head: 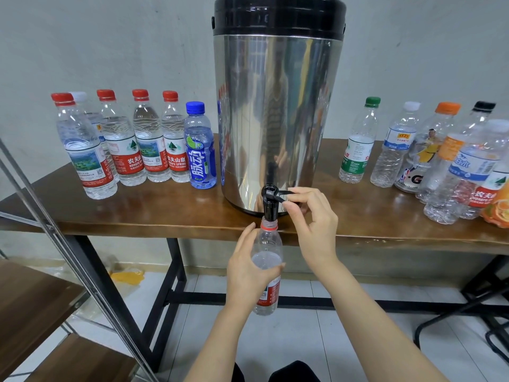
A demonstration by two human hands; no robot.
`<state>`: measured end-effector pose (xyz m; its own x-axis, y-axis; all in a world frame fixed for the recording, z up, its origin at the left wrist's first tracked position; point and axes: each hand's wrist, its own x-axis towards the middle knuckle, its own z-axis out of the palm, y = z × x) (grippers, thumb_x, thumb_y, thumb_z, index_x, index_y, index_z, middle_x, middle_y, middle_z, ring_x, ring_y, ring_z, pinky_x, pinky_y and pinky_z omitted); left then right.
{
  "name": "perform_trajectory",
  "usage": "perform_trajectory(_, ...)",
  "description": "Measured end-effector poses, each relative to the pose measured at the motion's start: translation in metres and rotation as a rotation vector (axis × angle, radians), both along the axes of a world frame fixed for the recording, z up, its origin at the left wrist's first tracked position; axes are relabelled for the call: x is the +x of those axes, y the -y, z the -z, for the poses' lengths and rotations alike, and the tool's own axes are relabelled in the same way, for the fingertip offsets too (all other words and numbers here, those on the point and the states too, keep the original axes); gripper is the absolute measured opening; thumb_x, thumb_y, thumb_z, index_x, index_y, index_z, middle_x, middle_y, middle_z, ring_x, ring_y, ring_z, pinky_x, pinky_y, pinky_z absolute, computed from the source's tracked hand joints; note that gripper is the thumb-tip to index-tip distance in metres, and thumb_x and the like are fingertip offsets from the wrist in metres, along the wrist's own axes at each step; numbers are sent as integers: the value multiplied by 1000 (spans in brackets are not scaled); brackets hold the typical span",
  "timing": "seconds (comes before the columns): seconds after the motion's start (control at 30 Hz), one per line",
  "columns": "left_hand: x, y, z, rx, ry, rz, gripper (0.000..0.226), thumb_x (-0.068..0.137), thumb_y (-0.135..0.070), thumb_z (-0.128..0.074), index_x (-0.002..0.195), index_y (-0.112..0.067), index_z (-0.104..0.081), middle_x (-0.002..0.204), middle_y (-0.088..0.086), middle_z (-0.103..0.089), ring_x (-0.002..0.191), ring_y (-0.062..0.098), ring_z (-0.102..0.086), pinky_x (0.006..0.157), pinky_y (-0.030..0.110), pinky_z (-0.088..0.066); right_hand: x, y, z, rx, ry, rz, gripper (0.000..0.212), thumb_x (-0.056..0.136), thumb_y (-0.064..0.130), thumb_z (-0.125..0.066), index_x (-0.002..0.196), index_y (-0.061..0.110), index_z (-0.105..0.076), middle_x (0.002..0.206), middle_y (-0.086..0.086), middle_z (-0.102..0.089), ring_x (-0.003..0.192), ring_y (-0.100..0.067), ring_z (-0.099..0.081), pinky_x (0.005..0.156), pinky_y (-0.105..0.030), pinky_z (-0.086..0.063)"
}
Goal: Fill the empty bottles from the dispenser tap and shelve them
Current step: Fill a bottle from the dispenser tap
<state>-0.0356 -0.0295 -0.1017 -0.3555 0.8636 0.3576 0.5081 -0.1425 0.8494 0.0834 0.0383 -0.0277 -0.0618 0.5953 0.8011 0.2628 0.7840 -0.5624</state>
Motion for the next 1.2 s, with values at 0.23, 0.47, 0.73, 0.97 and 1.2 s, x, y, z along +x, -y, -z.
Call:
perform_trajectory(0.23,-1,-1,2,17,-8,-3,83,63,-28,-91,112,-67,-36,147,-25,-40,119,-22,-34,101,13,-32,0,0,0,1,-1,-4,22,92,30,-59,94,12,-70,106,8,-64,96,-7,-59,77,-10,-44)
perform_trajectory(0.47,-1,-1,1,37,-3,2,85,63,-26,-91,111,-67,-35,144,-29,-37,122,-15,-35,102,18,-36,-1,1,-1,3,-6,-1,21,92,30,-59,93,12,-70,106,10,-63,95,-8,-60,76,-11,-45)
perform_trajectory(0.73,-1,-2,3,28,-28,-5,86,61,-26,-91,110,-71,-37,144,-29,-39,117,-32,-30,100,15,-34,0,1,0,-5,-19,-12,22,92,29,-59,92,10,-70,105,7,-64,96,-10,-61,76,-11,-45)
perform_trajectory(0.97,-1,-3,4,27,-16,-2,84,62,-24,-90,111,-67,-37,143,-31,-37,115,-34,-29,96,10,-31,-1,0,0,-10,-7,-8,23,92,31,-59,93,11,-70,106,4,-66,93,-11,-61,76,-13,-45)
perform_trajectory(1.2,-2,-4,4,10,-22,3,83,61,-24,-90,111,-66,-38,142,-31,-37,114,-34,-31,91,-4,-26,0,-1,1,-8,-3,-5,23,92,31,-59,93,11,-70,106,4,-65,90,-11,-60,75,-15,-47)
